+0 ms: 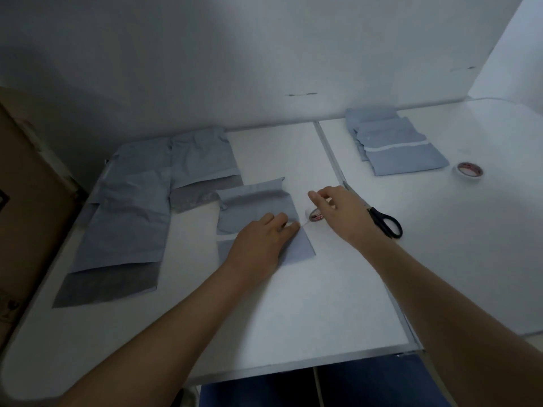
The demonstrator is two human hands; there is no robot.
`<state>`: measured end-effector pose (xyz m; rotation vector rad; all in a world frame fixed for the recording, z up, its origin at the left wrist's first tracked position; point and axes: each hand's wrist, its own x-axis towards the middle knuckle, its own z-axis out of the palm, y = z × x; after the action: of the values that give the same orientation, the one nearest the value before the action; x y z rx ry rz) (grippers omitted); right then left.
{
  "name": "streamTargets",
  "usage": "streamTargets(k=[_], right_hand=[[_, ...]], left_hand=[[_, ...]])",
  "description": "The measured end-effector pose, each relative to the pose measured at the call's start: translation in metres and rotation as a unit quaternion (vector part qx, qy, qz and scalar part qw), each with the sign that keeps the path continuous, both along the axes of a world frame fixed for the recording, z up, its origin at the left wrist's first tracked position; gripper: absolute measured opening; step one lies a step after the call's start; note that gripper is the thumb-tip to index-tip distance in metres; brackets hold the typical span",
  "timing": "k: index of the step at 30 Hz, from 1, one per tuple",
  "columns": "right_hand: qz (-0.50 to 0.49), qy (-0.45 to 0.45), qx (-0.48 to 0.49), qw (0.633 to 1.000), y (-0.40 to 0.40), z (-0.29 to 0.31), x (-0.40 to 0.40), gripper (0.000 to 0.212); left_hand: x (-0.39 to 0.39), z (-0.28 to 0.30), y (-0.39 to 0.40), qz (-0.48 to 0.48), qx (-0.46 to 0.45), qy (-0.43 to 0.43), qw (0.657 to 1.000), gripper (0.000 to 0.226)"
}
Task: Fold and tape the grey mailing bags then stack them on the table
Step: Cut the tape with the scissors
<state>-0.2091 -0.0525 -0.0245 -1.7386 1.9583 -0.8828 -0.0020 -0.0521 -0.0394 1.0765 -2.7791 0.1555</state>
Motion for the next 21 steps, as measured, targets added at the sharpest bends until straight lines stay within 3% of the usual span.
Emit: streamTargets(k=[4, 8, 13, 18, 21], right_hand=[[-0.098, 0.054, -0.068, 0.991, 0.011, 0.006, -0.014, 0.016], [-0.178, 0.174, 0.031, 0.968, 0.032, 0.007, -0.038, 0.027], [-0.164, 0.139, 0.107, 0.971, 0.045, 0.004, -0.047, 0.020], [-0.156, 0.243, 0.146, 0.946, 0.057, 0.012, -0.052, 0.021], [-0.162, 0.223, 0.180, 0.944, 0.063, 0.020, -0.052, 0.025]], left_hand=[[0.000, -0.002, -0.001, 0.004, 0.000, 0.012, 1.000, 0.057], [0.000, -0.005, 0.001, 0.004, -0.010, 0.022, 1.000, 0.060], [0.000, -0.001, 0.003, 0.003, -0.013, 0.019, 1.000, 0.059], [-0.001, 0.001, 0.004, 0.014, 0.007, 0.016, 1.000, 0.056], [-0.001, 0.001, 0.005, 0.021, 0.012, 0.016, 1.000, 0.052]])
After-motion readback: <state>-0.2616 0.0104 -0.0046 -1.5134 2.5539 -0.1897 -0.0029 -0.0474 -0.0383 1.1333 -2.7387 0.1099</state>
